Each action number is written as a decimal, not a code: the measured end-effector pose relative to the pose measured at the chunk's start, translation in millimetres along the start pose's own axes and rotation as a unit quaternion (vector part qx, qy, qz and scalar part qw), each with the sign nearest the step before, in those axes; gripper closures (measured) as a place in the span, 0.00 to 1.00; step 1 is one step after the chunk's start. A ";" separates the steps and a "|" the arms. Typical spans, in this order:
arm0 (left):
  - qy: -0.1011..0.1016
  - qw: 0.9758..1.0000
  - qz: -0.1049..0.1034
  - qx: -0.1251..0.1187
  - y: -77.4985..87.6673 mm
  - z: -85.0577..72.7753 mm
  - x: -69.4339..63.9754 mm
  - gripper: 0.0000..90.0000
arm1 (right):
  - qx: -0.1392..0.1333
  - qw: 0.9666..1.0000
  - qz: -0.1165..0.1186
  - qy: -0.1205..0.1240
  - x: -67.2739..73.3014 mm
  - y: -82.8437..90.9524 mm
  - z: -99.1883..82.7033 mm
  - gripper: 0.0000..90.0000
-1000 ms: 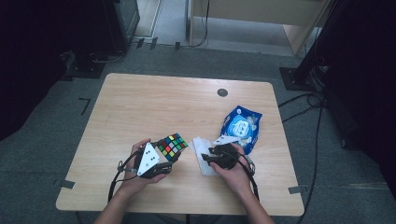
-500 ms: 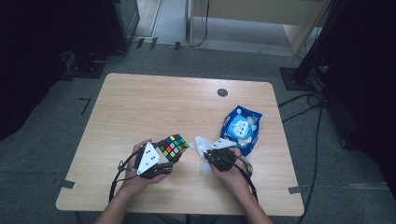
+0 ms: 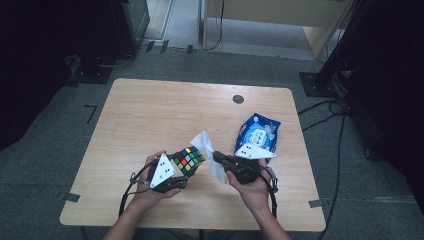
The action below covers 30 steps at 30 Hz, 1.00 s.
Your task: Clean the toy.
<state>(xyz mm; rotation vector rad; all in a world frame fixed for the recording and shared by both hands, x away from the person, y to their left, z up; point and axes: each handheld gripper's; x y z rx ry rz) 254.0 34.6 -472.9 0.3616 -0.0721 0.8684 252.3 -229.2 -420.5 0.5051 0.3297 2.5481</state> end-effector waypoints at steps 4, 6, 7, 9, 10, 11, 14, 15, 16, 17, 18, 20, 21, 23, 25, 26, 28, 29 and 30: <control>-0.010 1.000 -0.012 -0.002 -1.7 1.5 -9.4 0.38 | -0.025 0.998 0.049 0.008 20.1 4.2 11.6 1.00; -0.015 1.000 -0.020 -0.004 -1.6 3.1 -14.3 0.38 | -0.027 0.998 0.064 0.007 25.9 2.8 12.7 1.00; -0.017 1.000 -0.025 -0.007 -1.5 3.8 -16.8 0.38 | -0.026 0.997 0.067 0.008 27.5 1.0 12.3 1.00; -0.022 0.999 -0.031 -0.013 -0.6 5.7 -21.3 0.38 | -0.023 0.997 0.068 0.012 28.7 -2.8 10.3 1.00; -0.025 0.999 -0.035 -0.019 0.3 6.8 -23.8 0.38 | -0.021 0.997 0.068 0.010 28.3 -4.6 9.1 1.00; -0.026 0.999 -0.036 -0.022 1.2 7.5 -24.9 0.38 | -0.017 0.998 0.065 0.009 26.6 -6.3 7.4 1.00; -0.033 0.998 -0.044 -0.029 3.9 9.7 -26.8 0.38 | -0.023 0.998 0.059 0.002 21.0 -7.0 3.7 1.00; -0.033 0.998 -0.043 -0.030 4.5 10.1 -27.1 0.38 | -0.021 0.998 0.052 0.000 18.9 -6.8 2.9 1.00; -0.033 0.998 -0.042 -0.032 5.0 10.5 -26.9 0.38 | -0.018 0.999 0.046 -0.002 16.3 -7.0 2.0 1.00; -0.032 0.998 -0.042 -0.033 5.2 10.7 -26.4 0.38 | -0.016 0.999 0.039 -0.006 12.2 -7.1 0.5 1.00; -0.031 0.998 -0.042 -0.033 5.7 11.0 -25.2 0.38 | -0.013 0.999 0.032 -0.010 9.8 -7.2 -0.6 1.00; -0.026 0.998 -0.039 -0.036 6.3 11.4 -23.1 0.38 | 0.002 1.000 0.006 -0.011 1.5 -8.2 -4.5 1.00; -0.023 0.998 -0.037 -0.037 6.8 11.6 -22.1 0.38 | 0.011 1.000 -0.004 -0.022 -4.6 -7.9 -7.6 1.00; -0.019 0.998 -0.035 -0.038 7.3 12.2 -19.2 0.38 | 0.016 0.999 -0.017 -0.037 -12.2 -7.8 -11.9 1.00; -0.019 0.999 -0.030 -0.034 7.1 11.8 -16.8 0.38 | 0.012 0.999 -0.021 -0.049 -16.2 -5.3 -13.6 1.00; -0.018 0.999 -0.028 -0.032 6.6 11.1 -15.8 0.38 | 0.004 0.999 -0.019 -0.050 -15.9 -3.4 -12.3 1.00; -0.017 0.999 -0.026 -0.026 5.0 9.2 -14.1 0.38 | -0.009 0.999 -0.007 -0.047 -10.2 0.6 -6.6 1.00; -0.016 0.999 -0.026 -0.025 4.4 8.6 -14.1 0.38 | -0.017 0.999 0.006 -0.041 -4.7 2.7 -2.0 1.00; -0.014 0.999 -0.026 -0.024 3.9 8.2 -14.3 0.38 | -0.023 0.999 0.015 -0.036 -0.5 3.7 0.6 1.00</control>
Point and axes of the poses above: each handheld gripper's, and its own axes: y roughly backward along the jaws, z roughly out of its top, x roughly to its left, and after that the axes turned 12 degrees about z, right-handed
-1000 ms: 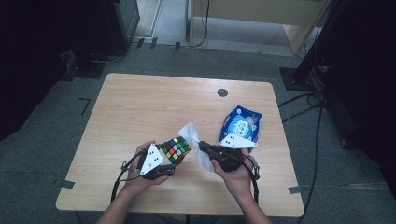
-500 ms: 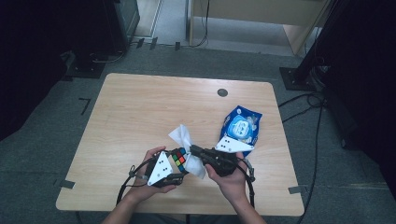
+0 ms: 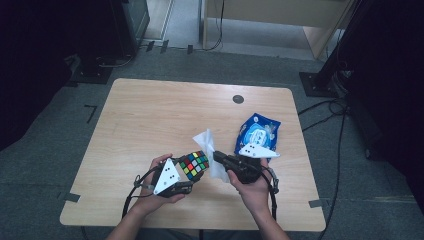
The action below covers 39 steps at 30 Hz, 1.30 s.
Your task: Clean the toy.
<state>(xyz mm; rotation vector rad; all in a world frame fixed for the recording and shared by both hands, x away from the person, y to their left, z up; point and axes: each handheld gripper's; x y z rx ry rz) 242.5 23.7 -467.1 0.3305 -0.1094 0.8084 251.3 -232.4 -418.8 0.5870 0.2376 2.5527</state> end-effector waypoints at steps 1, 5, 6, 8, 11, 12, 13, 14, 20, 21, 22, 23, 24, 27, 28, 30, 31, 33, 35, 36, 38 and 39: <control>0.002 1.000 -0.001 0.000 -0.7 -0.4 -1.0 0.38 | -0.004 1.000 0.008 0.003 4.9 0.6 2.2 1.00; -0.006 1.000 -0.006 -0.001 -0.9 0.7 -4.4 0.38 | -0.007 0.999 0.045 0.031 25.9 -3.9 7.4 1.00; -0.006 1.000 -0.006 -0.002 -0.8 1.2 -5.4 0.38 | -0.001 0.998 0.047 0.033 27.9 -6.3 6.7 1.00; -0.008 1.000 -0.006 -0.002 -0.4 1.7 -6.3 0.38 | 0.008 0.998 0.048 0.033 27.6 -10.2 4.0 0.99; -0.007 1.000 -0.008 -0.003 0.5 1.9 -5.7 0.38 | 0.009 0.999 0.041 0.015 19.2 -10.7 0.0 0.99; -0.009 1.000 -0.007 -0.002 0.3 2.1 -5.8 0.38 | 0.011 0.999 0.038 0.013 16.9 -10.8 -1.1 0.99; -0.011 1.000 -0.005 0.000 0.3 2.1 -6.0 0.38 | 0.010 0.999 0.041 0.008 14.0 -10.8 -2.4 0.99; -0.010 1.000 -0.006 0.000 0.1 2.0 -6.2 0.38 | 0.013 0.999 0.041 0.005 11.4 -11.3 -3.6 0.99; -0.006 1.000 -0.004 -0.011 3.2 4.2 -3.2 0.38 | 0.056 0.998 -0.013 0.002 -7.1 -17.4 -15.9 0.99; -0.004 1.000 -0.002 -0.012 3.7 4.4 -2.0 0.38 | 0.060 0.998 -0.019 -0.001 -10.5 -17.7 -17.8 0.99; -0.004 1.000 -0.001 -0.012 4.1 4.4 -0.4 0.38 | 0.064 0.998 -0.025 0.002 -14.0 -17.6 -19.3 1.00; 0.000 1.000 0.001 -0.013 4.3 4.1 0.6 0.38 | 0.067 0.997 -0.034 0.001 -16.6 -17.2 -20.6 1.00; 0.001 1.000 0.004 -0.013 4.5 3.8 2.0 0.38 | 0.072 0.996 -0.045 0.006 -19.9 -16.9 -21.8 0.99; 0.004 1.000 0.008 -0.012 5.4 2.9 6.1 0.38 | 0.092 0.993 -0.078 0.008 -29.5 -16.7 -26.5 0.99; 0.006 1.000 0.008 -0.013 5.7 2.9 7.1 0.38 | 0.103 0.991 -0.090 0.009 -32.3 -17.4 -28.7 0.99; 0.008 1.000 0.010 -0.013 6.2 3.1 8.2 0.38 | 0.117 0.988 -0.102 0.007 -39.1 -19.2 -34.5 0.99; 0.008 1.000 0.011 -0.013 6.4 3.1 9.0 0.38 | 0.120 0.987 -0.104 0.006 -41.4 -19.8 -36.2 0.99; 0.008 1.000 0.012 -0.014 6.5 3.0 9.6 0.38 | 0.128 0.986 -0.109 0.001 -46.2 -21.5 -40.4 0.99; 0.009 1.000 0.013 -0.013 6.6 2.8 10.2 0.38 | 0.133 0.985 -0.112 0.001 -48.9 -22.7 -42.7 0.98; 0.010 1.000 0.013 -0.012 6.5 2.7 10.5 0.38 | 0.134 0.984 -0.113 -0.002 -49.4 -22.7 -43.4 0.98; 0.011 1.000 0.014 -0.012 6.3 2.4 10.7 0.38 | 0.131 0.985 -0.115 0.000 -51.1 -21.8 -43.5 0.93; 0.012 1.000 0.014 -0.012 6.3 2.3 10.9 0.38 | 0.127 0.985 -0.116 0.000 -51.2 -21.1 -43.0 0.89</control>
Point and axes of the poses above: each handheld gripper's, and its own axes: y roughly backward along the jaws, z roughly out of its top, x roughly to its left, and after that the axes turned 12 degrees about z, right-handed
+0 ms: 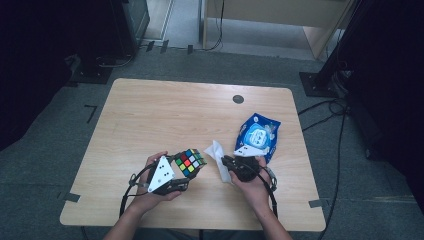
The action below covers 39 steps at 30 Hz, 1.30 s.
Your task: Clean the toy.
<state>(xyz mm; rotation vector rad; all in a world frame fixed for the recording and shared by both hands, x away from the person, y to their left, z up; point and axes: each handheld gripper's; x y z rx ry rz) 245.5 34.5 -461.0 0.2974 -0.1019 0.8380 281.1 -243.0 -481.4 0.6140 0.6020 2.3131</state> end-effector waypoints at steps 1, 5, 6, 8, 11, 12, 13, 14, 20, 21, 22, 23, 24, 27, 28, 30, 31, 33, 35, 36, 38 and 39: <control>0.000 1.000 0.000 0.000 0.0 -0.1 0.2 0.38 | -0.005 1.000 -0.002 -0.001 0.0 1.2 0.5 0.85; 0.001 1.000 0.004 0.001 -0.3 -0.6 0.7 0.38 | -0.047 0.999 0.019 -0.020 1.7 8.9 4.5 0.76; 0.001 1.000 0.005 0.000 -0.3 -0.7 0.8 0.38 | -0.061 0.997 0.035 -0.029 3.3 11.7 6.4 0.72; 0.001 1.000 0.006 0.000 -0.3 -0.7 0.8 0.38 | -0.081 0.994 0.059 -0.048 7.1 15.1 9.8 0.67; 0.002 1.000 0.009 -0.001 -0.1 -0.2 0.9 0.38 | -0.101 0.990 0.085 -0.059 16.5 19.4 15.6 0.64; 0.003 1.000 0.010 -0.001 0.0 -0.2 0.9 0.38 | -0.108 0.989 0.090 -0.055 21.2 21.3 17.6 0.64; 0.003 1.000 0.011 -0.001 0.0 -0.3 1.2 0.38 | -0.112 0.988 0.098 -0.053 23.7 22.5 18.7 0.63; 0.004 1.000 0.014 0.000 0.1 -0.6 1.8 0.38 | -0.118 0.985 0.111 -0.054 26.4 24.2 20.4 0.61; 0.002 1.000 0.025 0.000 -1.7 -1.7 -0.8 0.38 | -0.135 0.968 0.173 -0.118 39.1 24.0 26.1 0.43; -0.001 1.000 0.029 0.001 -2.1 -2.0 -2.3 0.38 | -0.135 0.965 0.184 -0.128 40.5 22.4 26.1 0.42; -0.004 0.999 0.033 0.001 -2.9 -2.3 -4.2 0.38 | -0.136 0.962 0.193 -0.139 42.1 21.0 26.1 0.40; -0.005 0.999 0.037 0.001 -3.6 -2.7 -5.9 0.38 | -0.137 0.959 0.200 -0.149 43.3 19.7 25.9 0.39; -0.006 0.999 0.039 0.000 -4.4 -2.8 -7.9 0.38 | -0.138 0.956 0.203 -0.158 44.2 18.5 25.6 0.38; -0.008 0.999 0.044 0.000 -6.0 -2.6 -11.9 0.38 | -0.136 0.952 0.210 -0.176 46.1 14.2 24.5 0.36; -0.012 0.999 0.046 0.003 -6.6 -2.6 -13.9 0.38 | -0.136 0.950 0.212 -0.182 46.5 13.2 24.0 0.35; -0.017 0.999 0.048 0.004 -7.5 -3.2 -17.4 0.38 | -0.140 0.948 0.210 -0.193 47.0 12.2 22.8 0.36; -0.016 0.999 0.050 0.002 -7.8 -3.4 -18.9 0.38 | -0.143 0.947 0.211 -0.197 46.4 11.8 22.4 0.36; -0.017 0.998 0.053 0.000 -7.8 -2.5 -21.3 0.38 | -0.145 0.945 0.210 -0.206 45.5 11.3 21.5 0.36; -0.018 0.998 0.052 -0.006 -7.3 -1.1 -22.9 0.38 | -0.140 0.946 0.202 -0.212 43.7 9.3 19.7 0.35; -0.021 0.998 0.053 -0.007 -7.1 -0.8 -23.5 0.38 | -0.138 0.942 0.212 -0.220 42.4 8.0 18.7 0.34; -0.022 0.999 0.048 -0.009 -6.8 -1.0 -24.3 0.38 | -0.133 0.937 0.226 -0.229 40.7 4.9 17.5 0.34; -0.023 0.999 0.047 -0.011 -6.4 -1.1 -24.8 0.38 | -0.131 0.936 0.230 -0.232 40.8 3.5 17.0 0.33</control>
Point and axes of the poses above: each handheld gripper's, and its own axes: y roughly backward along the jaws, z roughly out of its top, x roughly to its left, and after that the axes turned 12 degrees about z, right-handed
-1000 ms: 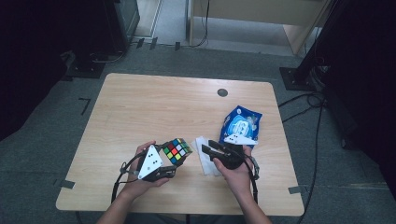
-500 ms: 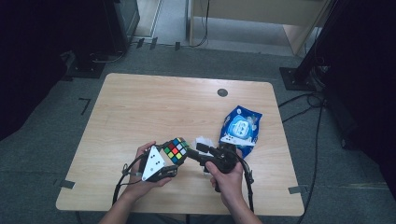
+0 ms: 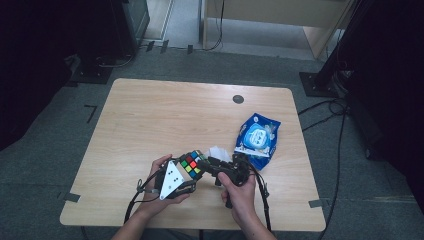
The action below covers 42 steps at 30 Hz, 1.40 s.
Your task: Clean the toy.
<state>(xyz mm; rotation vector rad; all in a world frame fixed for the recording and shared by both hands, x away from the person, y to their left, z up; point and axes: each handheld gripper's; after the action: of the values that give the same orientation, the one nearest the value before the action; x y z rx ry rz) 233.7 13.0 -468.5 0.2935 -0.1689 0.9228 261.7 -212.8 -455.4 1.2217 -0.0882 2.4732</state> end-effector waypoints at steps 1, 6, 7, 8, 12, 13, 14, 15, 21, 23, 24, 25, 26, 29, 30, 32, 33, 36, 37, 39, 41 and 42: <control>0.001 1.000 -0.001 -0.002 0.2 0.3 -0.4 0.38 | 0.002 1.000 0.005 -0.004 -0.7 -1.0 -0.6 0.33; 0.008 1.000 -0.007 -0.004 0.0 -0.7 2.2 0.38 | 0.000 0.999 0.033 -0.030 -5.1 0.0 -0.2 0.38; 0.005 1.000 -0.008 -0.003 -0.5 -1.0 2.0 0.38 | 0.004 0.999 0.029 -0.026 -4.2 0.3 -0.1 0.38; 0.004 1.000 -0.008 0.001 -1.0 -1.5 1.6 0.38 | 0.005 1.000 0.024 -0.019 -3.3 0.1 -0.4 0.38; 0.001 1.000 -0.004 0.012 -4.4 -2.2 -1.1 0.38 | 0.016 0.999 -0.021 0.040 6.8 -1.2 -2.3 0.38; -0.002 1.000 -0.003 0.018 -5.7 -2.1 -2.2 0.37 | 0.022 0.996 -0.041 0.070 11.5 -2.7 -2.8 0.38; -0.009 1.000 0.001 0.023 -6.5 -2.1 -3.6 0.37 | 0.030 0.992 -0.066 0.102 17.8 -4.7 -3.9 0.38; -0.012 1.000 0.004 0.026 -7.1 -2.2 -4.5 0.37 | 0.039 0.986 -0.086 0.134 23.9 -7.5 -5.3 0.38; -0.004 0.999 -0.001 0.037 -7.1 -1.9 1.4 0.38 | 0.057 0.978 -0.104 0.172 33.6 -12.7 -5.3 0.38; 0.021 0.999 0.002 0.046 -8.1 -3.0 9.2 0.38 | 0.034 0.984 -0.072 0.157 30.8 -5.1 0.4 0.40; 0.039 0.998 0.004 0.054 -8.7 -4.3 15.9 0.38 | 0.018 0.986 -0.062 0.152 29.8 0.3 4.0 0.40; 0.062 0.996 0.009 0.059 -9.2 -5.8 23.4 0.38 | 0.004 0.986 -0.062 0.152 29.0 6.0 7.2 0.41; 0.093 0.993 0.016 0.066 -9.1 -7.7 33.7 0.38 | -0.009 0.986 -0.066 0.154 27.9 11.0 9.1 0.41; 0.166 0.983 0.019 0.073 -7.9 -11.2 54.4 0.38 | -0.008 0.981 -0.088 0.173 18.1 14.8 6.7 0.42; 0.184 0.980 0.019 0.072 -7.1 -11.8 59.2 0.38 | 0.007 0.978 -0.100 0.183 13.7 10.9 2.6 0.42; 0.205 0.976 0.017 0.069 -5.9 -11.5 63.6 0.38 | 0.038 0.977 -0.099 0.187 4.6 -2.2 -8.7 0.40; 0.210 0.975 0.014 0.067 -5.6 -10.6 63.6 0.38 | 0.046 0.977 -0.097 0.185 3.6 -7.5 -12.4 0.40; 0.213 0.975 0.005 0.065 -6.3 -7.2 58.4 0.38 | 0.062 0.973 -0.092 0.204 7.7 -25.3 -23.8 0.39; 0.213 0.975 0.001 0.064 -6.9 -6.4 56.2 0.38 | 0.059 0.971 -0.096 0.212 10.0 -29.3 -26.3 0.39; 0.211 0.975 -0.005 0.066 -8.0 -4.8 51.6 0.38 | 0.052 0.971 -0.097 0.212 12.0 -34.0 -29.0 0.38; 0.212 0.975 -0.010 0.067 -9.0 -3.4 47.3 0.38 | 0.046 0.972 -0.097 0.210 12.5 -36.3 -30.7 0.37; 0.212 0.975 -0.012 0.068 -9.4 -2.9 45.8 0.38 | 0.047 0.973 -0.094 0.207 12.8 -37.6 -31.7 0.36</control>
<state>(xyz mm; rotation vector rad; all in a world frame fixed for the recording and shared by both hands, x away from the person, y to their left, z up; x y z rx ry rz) 268.5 43.3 -460.5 0.2187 0.2911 0.9536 244.3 -167.0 -469.2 0.6852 0.2471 2.5254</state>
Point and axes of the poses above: each handheld gripper's, and its own axes: y roughly backward along the jaws, z roughly out of its top, x roughly to its left, and after that the axes turned 12 degrees about z, right-handed
